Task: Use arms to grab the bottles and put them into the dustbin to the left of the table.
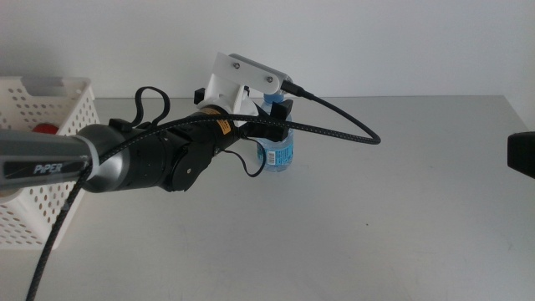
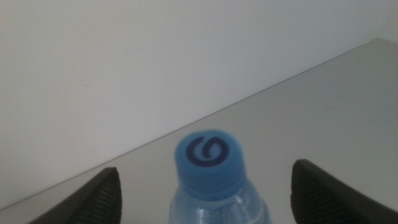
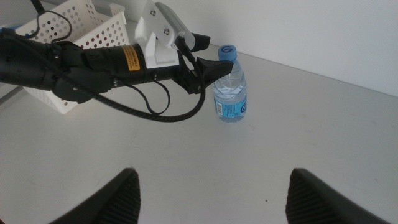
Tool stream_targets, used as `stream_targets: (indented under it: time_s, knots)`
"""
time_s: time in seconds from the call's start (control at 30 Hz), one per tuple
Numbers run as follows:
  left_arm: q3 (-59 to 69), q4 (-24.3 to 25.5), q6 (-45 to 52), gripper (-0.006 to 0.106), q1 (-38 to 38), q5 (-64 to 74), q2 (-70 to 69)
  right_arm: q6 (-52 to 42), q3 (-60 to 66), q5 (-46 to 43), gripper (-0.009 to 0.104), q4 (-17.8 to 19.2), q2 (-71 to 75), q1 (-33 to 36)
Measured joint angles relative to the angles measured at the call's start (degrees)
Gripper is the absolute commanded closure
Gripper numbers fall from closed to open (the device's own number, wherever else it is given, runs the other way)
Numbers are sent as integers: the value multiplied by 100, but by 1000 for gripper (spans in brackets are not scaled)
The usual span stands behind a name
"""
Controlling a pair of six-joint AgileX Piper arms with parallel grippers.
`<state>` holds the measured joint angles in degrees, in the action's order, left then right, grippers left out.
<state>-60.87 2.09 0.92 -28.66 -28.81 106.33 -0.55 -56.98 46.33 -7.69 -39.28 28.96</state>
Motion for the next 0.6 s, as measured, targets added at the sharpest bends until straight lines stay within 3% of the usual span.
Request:
stream_targets:
  time_s: [0.6]
  knots:
    - [-608,230,-368,11,130,-713,1626,0,0,0,36,0,5,0]
